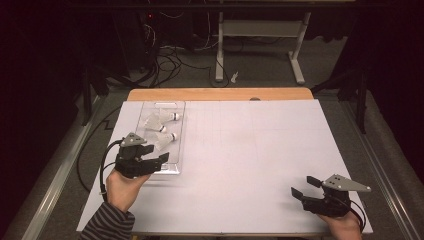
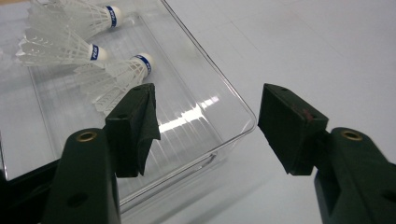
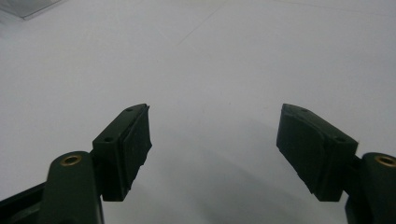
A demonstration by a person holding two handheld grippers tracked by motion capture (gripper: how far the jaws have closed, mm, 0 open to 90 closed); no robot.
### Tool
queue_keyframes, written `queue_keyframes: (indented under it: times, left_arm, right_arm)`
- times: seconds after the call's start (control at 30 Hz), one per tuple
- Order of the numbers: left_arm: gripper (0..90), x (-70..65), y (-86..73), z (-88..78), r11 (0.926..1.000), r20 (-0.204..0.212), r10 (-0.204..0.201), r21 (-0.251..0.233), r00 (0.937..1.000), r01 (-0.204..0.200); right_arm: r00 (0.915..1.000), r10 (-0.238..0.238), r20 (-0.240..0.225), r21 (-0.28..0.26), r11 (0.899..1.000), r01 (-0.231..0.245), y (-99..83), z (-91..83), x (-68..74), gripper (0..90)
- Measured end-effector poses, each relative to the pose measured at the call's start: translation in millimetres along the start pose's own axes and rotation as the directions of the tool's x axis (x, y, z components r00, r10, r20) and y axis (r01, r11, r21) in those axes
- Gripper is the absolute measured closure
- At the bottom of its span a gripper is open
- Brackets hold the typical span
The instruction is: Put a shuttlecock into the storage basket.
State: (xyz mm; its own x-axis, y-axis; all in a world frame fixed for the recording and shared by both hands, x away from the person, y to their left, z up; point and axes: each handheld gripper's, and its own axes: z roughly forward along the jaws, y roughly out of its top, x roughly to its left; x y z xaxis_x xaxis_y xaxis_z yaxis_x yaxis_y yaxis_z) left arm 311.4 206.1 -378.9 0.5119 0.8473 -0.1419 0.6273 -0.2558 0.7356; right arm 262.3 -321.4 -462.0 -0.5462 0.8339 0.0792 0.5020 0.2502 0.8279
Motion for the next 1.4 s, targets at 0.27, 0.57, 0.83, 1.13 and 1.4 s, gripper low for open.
queue_keyframes:
  times: [0.27,0.57,0.83,1.13,1.4]
  left_arm:
    - [38.0,-1.2,-4.8,-5.5,0.9998,-0.002,0.0,-0.02,1.0,0.0]
    - [37.7,-4.6,-8.0,-8.7,0.9994,0.002,0.003,-0.033,1.0,-0.003]
    - [37.8,-3.2,-14.1,-7.6,0.9989,0.007,-0.015,-0.045,0.9999,0.015]
    - [37.8,-3.1,-20.8,-8.6,0.9976,0.013,-0.028,-0.063,0.9995,0.029]
    - [37.5,-5.3,-27.8,-5.6,0.9973,0.02,-0.035,-0.064,0.9992,0.037]
  right_arm:
    - [1.0,-0.002,0.0,0.001,1.0,0.002,0.0,0.1,0.0,26.5]
    - [1.0,0.001,-0.001,0.001,1.0,-0.001,0.0,0.0,0.1,26.5]
    - [1.0,-0.002,-0.002,0.001,1.0,0.002,-0.1,0.1,0.0,26.5]
    - [1.0,-0.002,-0.001,0.002,1.0,0.002,0.1,0.2,0.0,26.5]
    - [1.0,-0.003,-0.003,-0.001,1.0,0.003,0.0,0.1,0.0,26.5]
